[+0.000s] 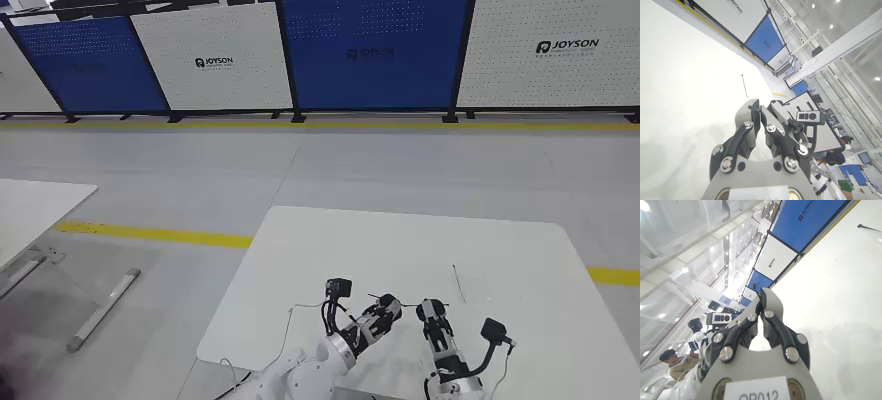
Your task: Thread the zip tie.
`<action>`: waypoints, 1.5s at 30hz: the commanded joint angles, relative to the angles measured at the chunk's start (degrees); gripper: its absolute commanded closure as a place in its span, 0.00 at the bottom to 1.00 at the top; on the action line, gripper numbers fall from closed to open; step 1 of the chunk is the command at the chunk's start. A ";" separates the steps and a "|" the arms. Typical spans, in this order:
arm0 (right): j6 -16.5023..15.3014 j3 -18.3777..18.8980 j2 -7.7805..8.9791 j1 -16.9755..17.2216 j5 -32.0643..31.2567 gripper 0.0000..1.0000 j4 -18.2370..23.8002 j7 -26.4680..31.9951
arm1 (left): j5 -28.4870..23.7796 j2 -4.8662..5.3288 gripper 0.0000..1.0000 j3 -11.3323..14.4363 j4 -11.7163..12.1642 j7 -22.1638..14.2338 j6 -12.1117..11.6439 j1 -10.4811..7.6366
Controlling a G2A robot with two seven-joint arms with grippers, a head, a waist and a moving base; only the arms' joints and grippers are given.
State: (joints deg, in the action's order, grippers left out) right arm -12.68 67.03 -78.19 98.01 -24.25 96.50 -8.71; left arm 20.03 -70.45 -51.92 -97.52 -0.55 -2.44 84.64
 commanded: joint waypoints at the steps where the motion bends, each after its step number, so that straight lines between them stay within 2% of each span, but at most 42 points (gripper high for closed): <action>1: -0.08 0.00 0.01 -0.03 -0.02 1.00 -0.03 0.22 | -0.22 -0.03 1.00 0.05 -0.04 -0.13 -0.25 0.03; 19: -1.21 0.91 0.28 0.16 3.19 1.00 0.70 4.25 | -0.71 0.09 1.00 -0.27 -0.63 -1.64 -2.80 0.69; 28: -2.22 1.91 0.57 1.06 4.60 1.00 1.59 5.68 | 0.28 0.10 1.00 -0.39 -0.97 -0.48 -2.38 1.17; 38: -3.15 2.32 0.67 0.80 7.67 1.00 1.62 7.14 | -1.75 0.34 1.00 -0.86 -2.18 -3.27 -5.00 1.68; 41: -3.99 2.76 0.78 1.10 8.92 1.00 1.94 8.02 | -1.89 0.40 1.00 -1.19 -2.35 -3.26 -4.85 1.73; 45: -4.55 3.15 0.96 1.44 8.83 1.00 2.31 8.87 | -0.42 0.30 1.00 -0.90 -2.15 -2.18 -3.52 1.48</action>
State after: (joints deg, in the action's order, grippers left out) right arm -17.22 70.16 -77.25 99.40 -15.25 98.76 0.08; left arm 19.36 -70.12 -52.97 -99.73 -2.92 -6.16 86.18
